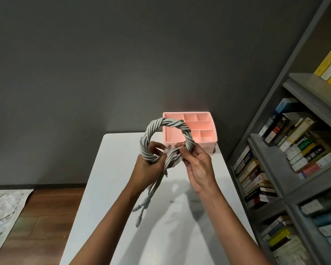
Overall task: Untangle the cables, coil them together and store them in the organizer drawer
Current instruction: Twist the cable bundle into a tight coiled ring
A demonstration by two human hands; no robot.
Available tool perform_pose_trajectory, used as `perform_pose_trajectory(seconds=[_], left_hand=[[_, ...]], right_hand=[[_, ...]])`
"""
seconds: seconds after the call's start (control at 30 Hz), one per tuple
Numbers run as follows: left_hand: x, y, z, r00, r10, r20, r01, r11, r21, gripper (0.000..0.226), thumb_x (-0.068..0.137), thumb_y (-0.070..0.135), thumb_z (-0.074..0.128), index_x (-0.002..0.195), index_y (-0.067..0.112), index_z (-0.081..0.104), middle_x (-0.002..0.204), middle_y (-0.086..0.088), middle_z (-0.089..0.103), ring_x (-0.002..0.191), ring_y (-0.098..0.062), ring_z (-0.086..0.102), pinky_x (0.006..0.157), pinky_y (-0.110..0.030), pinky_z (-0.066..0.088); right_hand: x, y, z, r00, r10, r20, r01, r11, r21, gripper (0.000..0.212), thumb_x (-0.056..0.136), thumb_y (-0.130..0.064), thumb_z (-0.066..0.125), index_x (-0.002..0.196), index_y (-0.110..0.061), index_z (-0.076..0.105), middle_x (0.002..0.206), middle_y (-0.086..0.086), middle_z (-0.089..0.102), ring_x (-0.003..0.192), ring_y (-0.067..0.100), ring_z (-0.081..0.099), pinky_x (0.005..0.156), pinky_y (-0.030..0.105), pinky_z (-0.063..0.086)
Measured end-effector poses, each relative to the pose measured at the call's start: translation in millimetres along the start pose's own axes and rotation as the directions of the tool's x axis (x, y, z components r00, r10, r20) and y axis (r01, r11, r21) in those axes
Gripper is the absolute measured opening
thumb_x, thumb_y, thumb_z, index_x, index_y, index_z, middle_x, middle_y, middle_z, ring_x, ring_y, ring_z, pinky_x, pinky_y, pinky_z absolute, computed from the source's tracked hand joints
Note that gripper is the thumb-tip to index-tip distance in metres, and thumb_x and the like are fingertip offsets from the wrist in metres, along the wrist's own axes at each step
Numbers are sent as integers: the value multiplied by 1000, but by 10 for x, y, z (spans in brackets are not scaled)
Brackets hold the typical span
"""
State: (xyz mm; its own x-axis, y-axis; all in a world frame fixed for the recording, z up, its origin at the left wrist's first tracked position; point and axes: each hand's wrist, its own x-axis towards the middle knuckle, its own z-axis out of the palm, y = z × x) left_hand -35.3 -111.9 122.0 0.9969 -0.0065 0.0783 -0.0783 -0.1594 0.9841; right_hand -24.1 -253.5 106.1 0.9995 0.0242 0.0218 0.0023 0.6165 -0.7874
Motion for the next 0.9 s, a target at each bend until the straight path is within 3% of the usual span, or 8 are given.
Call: perform_pose_trajectory(seconds=[0.1, 0.23, 0.3, 0.37, 0.5, 0.63, 0.77, 0.9], left_hand=[[33, 2, -4, 1000, -11, -19, 11, 1000, 18, 9, 93, 12, 58, 97, 16, 50, 63, 5, 64, 56, -18, 64, 51, -27, 49], [65, -22, -31, 997, 76, -24, -76, 997, 19, 29, 86, 3, 57, 83, 31, 64, 104, 0, 59, 85, -16, 68, 63, -29, 56], [52, 22, -36, 997, 68, 32, -69, 997, 27, 32, 87, -6, 53, 79, 20, 69, 105, -7, 61, 73, -13, 66, 56, -18, 49], [39, 54, -68, 990, 38, 135, -41, 999, 22, 18, 88, 2, 53, 78, 1, 68, 89, -15, 64, 66, -8, 60, 57, -14, 44], [55, 18, -162, 962, 31, 271, -16, 998, -55, 41, 89, 27, 49, 77, -11, 61, 75, -23, 60, 66, -27, 53, 66, -29, 43], [41, 60, -107, 910, -70, 408, 120, 988, -97, 45, 96, 42, 44, 105, 6, 70, 98, -17, 72, 86, -48, 62, 72, -40, 49], [20, 60, -28, 910, -117, 398, 183, 974, -131, 38, 90, 42, 59, 100, 9, 72, 97, -15, 73, 97, -52, 59, 82, -53, 46], [30, 68, 41, 919, -162, 360, 240, 953, -183, 35, 82, 31, 70, 93, -2, 70, 90, -28, 65, 87, -32, 58, 75, -38, 44]], right_hand=[[-3, 18, -21, 1000, 29, 0, -29, 999, 13, 63, 44, -32, 92, 98, -8, 69, 86, 5, 73, 82, 12, 69, 79, 21, 54], [7, -17, -32, 996, 85, 35, -84, 996, -18, 59, 47, -29, 90, 96, -5, 68, 82, 5, 73, 80, 14, 69, 76, 21, 54], [32, -41, -40, 993, 103, 58, -100, 993, -58, 62, 46, -35, 93, 94, -4, 68, 81, 5, 72, 79, 14, 69, 76, 22, 55], [47, -81, -54, 987, 116, 113, -104, 989, -106, 54, 52, -38, 90, 90, -5, 69, 81, 6, 71, 78, 16, 68, 78, 24, 55], [53, -182, -68, 967, 141, 213, -89, 968, -234, 26, 69, -34, 76, 86, -15, 71, 79, 2, 69, 77, 14, 65, 77, 23, 52], [65, -185, -71, 960, 162, 228, -120, 975, -188, 30, 65, -40, 83, 85, -20, 72, 75, 2, 66, 67, 13, 60, 55, 24, 44], [64, -189, -91, 949, 155, 275, -113, 980, -165, 26, 72, -38, 79, 87, -20, 68, 74, 0, 60, 64, 11, 53, 45, 24, 37], [83, -247, -95, 936, 167, 309, -112, 975, -190, 18, 76, -34, 74, 86, -21, 67, 76, -2, 60, 67, 10, 54, 54, 23, 44]])
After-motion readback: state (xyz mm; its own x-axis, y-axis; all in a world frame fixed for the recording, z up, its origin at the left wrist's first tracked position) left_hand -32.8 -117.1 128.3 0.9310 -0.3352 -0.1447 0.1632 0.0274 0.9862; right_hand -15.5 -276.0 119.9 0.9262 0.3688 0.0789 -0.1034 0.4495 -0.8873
